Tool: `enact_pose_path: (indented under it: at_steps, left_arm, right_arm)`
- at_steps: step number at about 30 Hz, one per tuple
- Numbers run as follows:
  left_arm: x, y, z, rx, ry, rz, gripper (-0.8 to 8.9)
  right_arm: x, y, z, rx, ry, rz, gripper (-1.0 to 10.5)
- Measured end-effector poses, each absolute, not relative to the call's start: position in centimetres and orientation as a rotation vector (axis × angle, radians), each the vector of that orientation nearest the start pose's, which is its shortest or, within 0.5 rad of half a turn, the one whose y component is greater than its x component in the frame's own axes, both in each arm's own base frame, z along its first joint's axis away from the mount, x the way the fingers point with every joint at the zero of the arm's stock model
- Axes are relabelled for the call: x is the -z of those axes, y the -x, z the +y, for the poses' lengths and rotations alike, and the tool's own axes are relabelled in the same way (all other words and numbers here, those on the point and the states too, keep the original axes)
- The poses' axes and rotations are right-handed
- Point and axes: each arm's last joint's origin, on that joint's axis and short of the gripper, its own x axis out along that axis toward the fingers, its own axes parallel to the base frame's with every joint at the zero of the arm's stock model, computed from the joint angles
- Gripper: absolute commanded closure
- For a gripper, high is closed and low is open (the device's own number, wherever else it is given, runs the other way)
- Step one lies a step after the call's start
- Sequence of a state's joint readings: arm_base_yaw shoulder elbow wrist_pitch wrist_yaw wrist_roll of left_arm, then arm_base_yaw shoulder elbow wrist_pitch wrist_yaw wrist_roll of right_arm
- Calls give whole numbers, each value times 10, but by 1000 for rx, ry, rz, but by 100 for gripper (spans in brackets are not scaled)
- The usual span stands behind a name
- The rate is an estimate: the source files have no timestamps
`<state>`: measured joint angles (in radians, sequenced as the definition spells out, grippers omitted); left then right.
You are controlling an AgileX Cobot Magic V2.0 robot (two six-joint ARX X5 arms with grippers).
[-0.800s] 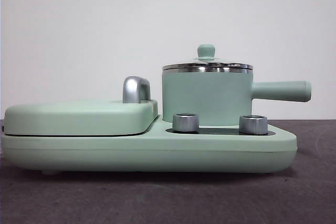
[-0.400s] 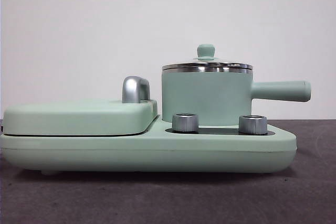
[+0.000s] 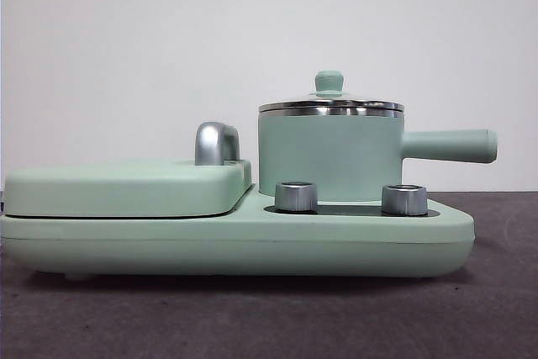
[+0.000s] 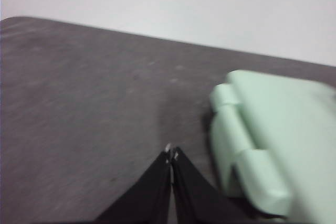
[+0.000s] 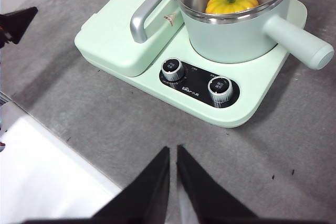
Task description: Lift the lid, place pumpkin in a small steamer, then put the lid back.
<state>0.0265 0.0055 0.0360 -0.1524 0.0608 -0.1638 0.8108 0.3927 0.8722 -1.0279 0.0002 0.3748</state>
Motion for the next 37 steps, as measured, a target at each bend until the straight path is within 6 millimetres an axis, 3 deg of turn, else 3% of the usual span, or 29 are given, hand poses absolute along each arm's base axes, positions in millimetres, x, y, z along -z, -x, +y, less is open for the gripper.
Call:
enact_pose_path:
  at_steps: [7,37]
  left_arm:
    - [-157,-95,4,-92,151,149,808]
    - [-157,-95,0,-9,21,155,807]
  right_arm:
    - [-320,-33,35,-678,-124,655,927]
    - [-320,-33,35,-678,-124,655,927]
